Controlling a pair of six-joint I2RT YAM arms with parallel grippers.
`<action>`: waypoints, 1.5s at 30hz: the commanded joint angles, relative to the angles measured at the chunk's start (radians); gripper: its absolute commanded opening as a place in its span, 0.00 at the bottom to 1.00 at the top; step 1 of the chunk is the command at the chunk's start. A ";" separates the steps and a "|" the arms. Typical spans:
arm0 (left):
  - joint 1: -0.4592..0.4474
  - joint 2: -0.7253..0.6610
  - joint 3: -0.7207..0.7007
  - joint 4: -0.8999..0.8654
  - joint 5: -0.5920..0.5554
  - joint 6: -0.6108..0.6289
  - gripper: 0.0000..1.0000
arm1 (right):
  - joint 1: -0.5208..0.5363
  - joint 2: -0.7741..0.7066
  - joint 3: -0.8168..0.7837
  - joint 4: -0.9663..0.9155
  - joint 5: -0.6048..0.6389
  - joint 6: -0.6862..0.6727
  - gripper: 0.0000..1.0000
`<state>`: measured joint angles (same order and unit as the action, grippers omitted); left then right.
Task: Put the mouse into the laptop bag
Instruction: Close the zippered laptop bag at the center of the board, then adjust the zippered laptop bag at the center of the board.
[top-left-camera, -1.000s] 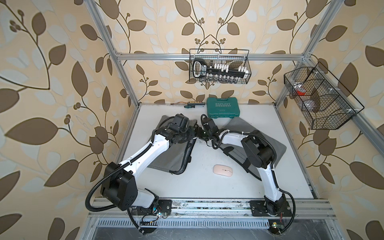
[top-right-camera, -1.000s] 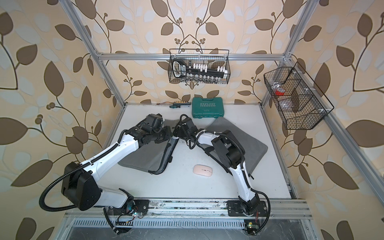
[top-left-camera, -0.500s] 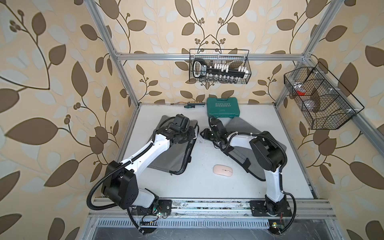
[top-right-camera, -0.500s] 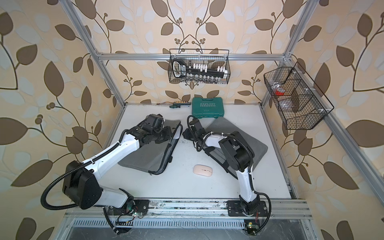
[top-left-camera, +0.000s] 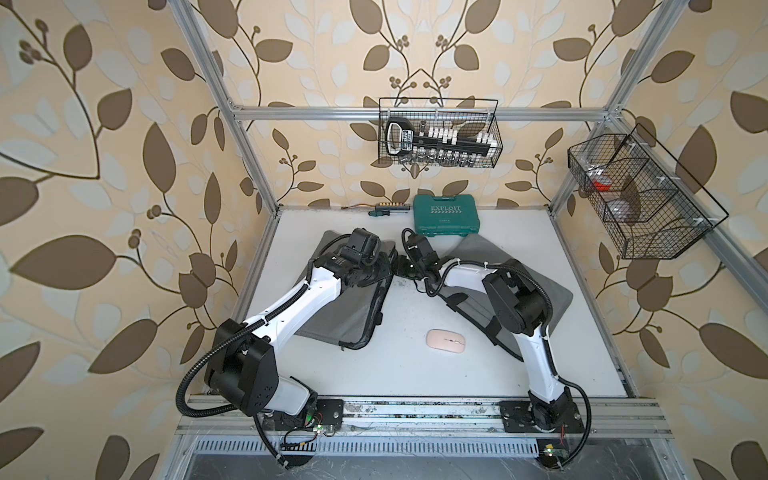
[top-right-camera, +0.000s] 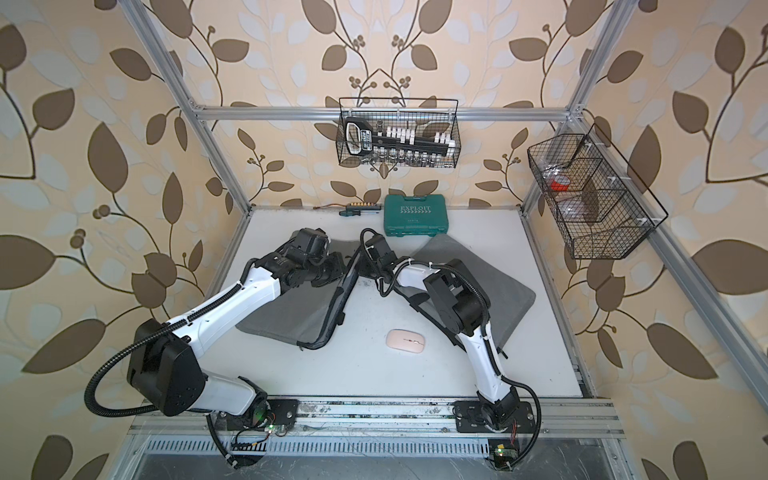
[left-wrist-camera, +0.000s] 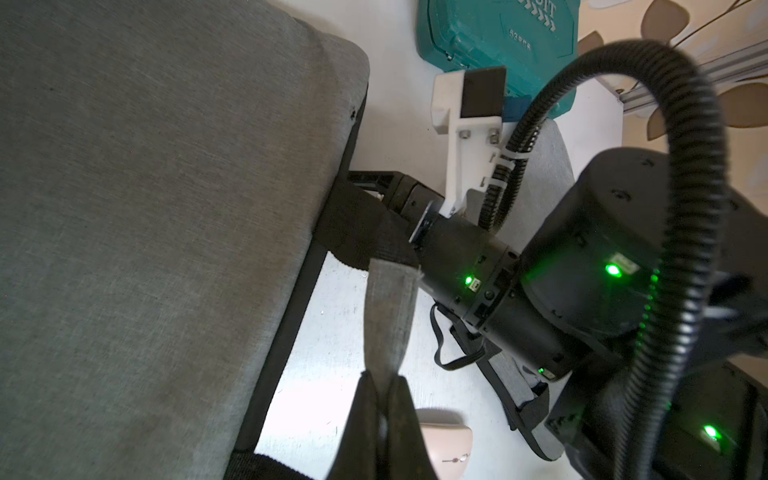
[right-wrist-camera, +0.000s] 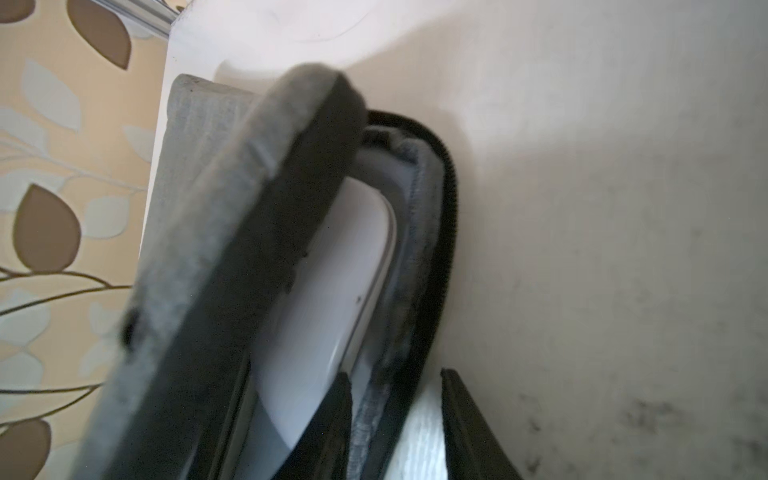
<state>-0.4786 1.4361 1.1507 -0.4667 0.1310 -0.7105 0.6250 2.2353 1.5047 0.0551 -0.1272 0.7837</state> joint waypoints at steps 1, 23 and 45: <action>-0.008 -0.009 0.047 0.040 0.012 -0.003 0.00 | 0.008 0.019 0.025 -0.033 0.014 -0.008 0.35; -0.003 -0.556 -0.310 -0.258 -0.400 -0.341 0.99 | 0.075 -0.765 -0.775 0.066 0.152 0.002 0.71; -0.002 -0.776 -0.713 -0.363 -0.410 -0.597 0.99 | 0.485 -0.645 -0.747 0.155 0.292 0.069 0.89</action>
<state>-0.4782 0.6895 0.4644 -0.8368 -0.2459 -1.2694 1.1000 1.5528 0.7261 0.2043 0.1368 0.8295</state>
